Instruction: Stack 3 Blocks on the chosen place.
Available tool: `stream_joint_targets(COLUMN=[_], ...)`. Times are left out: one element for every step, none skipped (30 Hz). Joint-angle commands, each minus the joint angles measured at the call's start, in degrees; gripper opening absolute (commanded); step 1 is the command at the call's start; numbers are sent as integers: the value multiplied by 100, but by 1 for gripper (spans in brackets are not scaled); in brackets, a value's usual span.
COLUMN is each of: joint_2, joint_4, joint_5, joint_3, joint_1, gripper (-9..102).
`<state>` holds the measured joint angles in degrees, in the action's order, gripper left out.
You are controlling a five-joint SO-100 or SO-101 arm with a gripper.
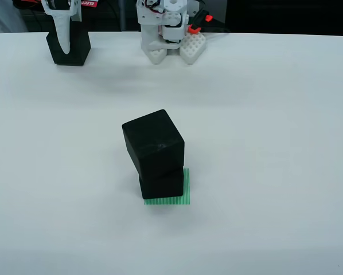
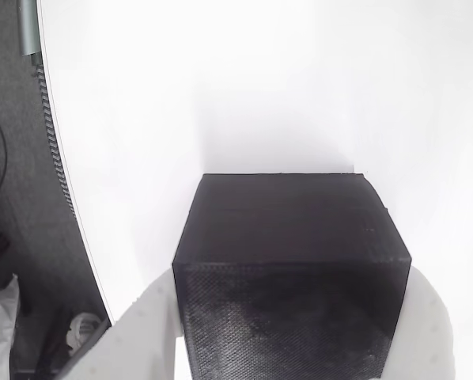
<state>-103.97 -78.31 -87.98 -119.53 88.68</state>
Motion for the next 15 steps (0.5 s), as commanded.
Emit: stream_joint_targets(joint_2=[0, 0, 9, 9, 0, -9, -70, -97, -123, -167, -211, -246, -281, -316, -352], joint_4=[-299, -457, -650, -853, -1046, -1178, -1178, -1178, -1178, -1178, -1178, -1169, -1169, -1169, -1125], joint_5=[105, 105, 105, 105, 105, 132, 290, 466, 580, 642, 703, 791, 861, 914, 1081], joint_3=[765, 1028, 1266, 1485, 1688, 1837, 1925, 2021, 2083, 2136, 2206, 2312, 2435, 2584, 2742], joint_1=[-343, -431, -536, -659, -782, -914, -1063, -1222, -1371, -1521, -1688, -1863, -2039, -2206, -2382], gripper=[12, 12, 12, 12, 12, 12, 12, 12, 12, 12, 12, 12, 12, 12, 12])
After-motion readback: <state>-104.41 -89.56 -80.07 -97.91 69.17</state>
